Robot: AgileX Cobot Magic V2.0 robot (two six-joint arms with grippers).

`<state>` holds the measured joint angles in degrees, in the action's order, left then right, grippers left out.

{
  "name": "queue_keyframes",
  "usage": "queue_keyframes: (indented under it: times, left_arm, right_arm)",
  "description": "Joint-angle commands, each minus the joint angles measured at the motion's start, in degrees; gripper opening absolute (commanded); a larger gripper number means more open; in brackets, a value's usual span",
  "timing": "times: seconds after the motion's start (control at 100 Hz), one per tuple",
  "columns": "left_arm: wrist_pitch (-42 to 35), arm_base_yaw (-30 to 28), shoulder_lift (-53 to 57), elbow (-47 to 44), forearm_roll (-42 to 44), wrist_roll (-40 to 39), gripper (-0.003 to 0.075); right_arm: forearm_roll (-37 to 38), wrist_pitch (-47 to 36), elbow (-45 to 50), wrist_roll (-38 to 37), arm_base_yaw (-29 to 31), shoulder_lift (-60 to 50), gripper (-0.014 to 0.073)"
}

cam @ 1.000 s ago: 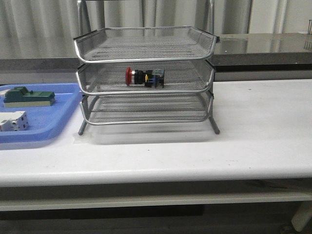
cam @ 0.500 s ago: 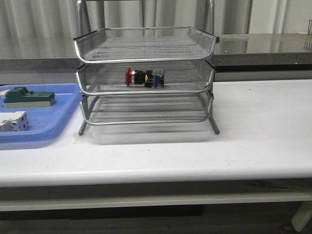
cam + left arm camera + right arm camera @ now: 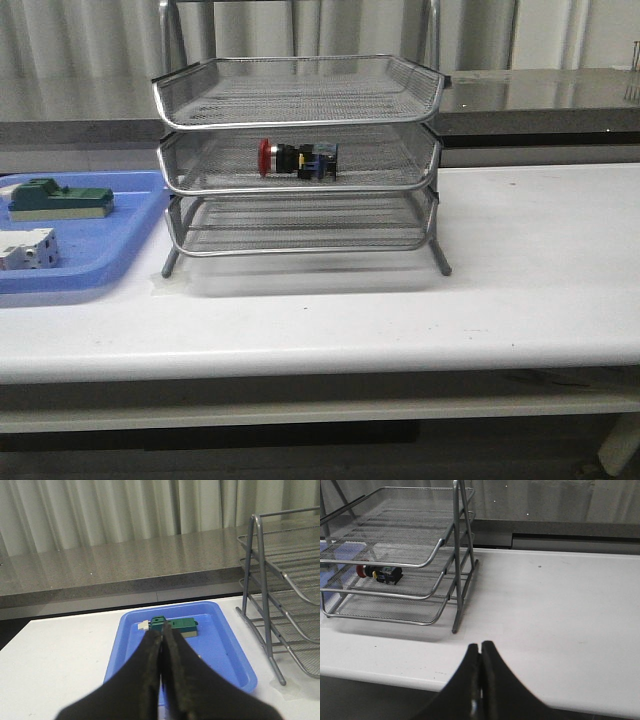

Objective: Place button on rack with both arms

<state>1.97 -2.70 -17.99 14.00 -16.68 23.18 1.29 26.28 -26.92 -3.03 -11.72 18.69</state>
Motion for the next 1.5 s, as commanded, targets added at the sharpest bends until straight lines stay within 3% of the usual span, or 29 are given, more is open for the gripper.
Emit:
queue_keyframes:
  times: [0.0,0.79,1.17,1.49]
  left_arm:
    - [-4.6,-0.1,-0.4,1.5,-0.5,-0.5,0.0004]
    - [-4.6,-0.1,-0.4,1.5,-0.5,-0.5,0.0004]
    - [-4.6,-0.1,-0.4,1.5,-0.5,-0.5,0.0004]
    - [-4.6,-0.1,-0.4,1.5,-0.5,-0.5,0.0004]
  right_arm:
    - [0.2,-3.8,-1.4,-0.1,0.5,0.3,-0.0066]
    - [0.3,-5.4,-0.6,-0.1,0.5,0.2,-0.0066]
    - [0.5,-17.2,14.7,-0.1,1.7,-8.9,-0.0066]
    - [-1.3,-18.9,23.2,-0.1,7.4,-20.4,-0.0066]
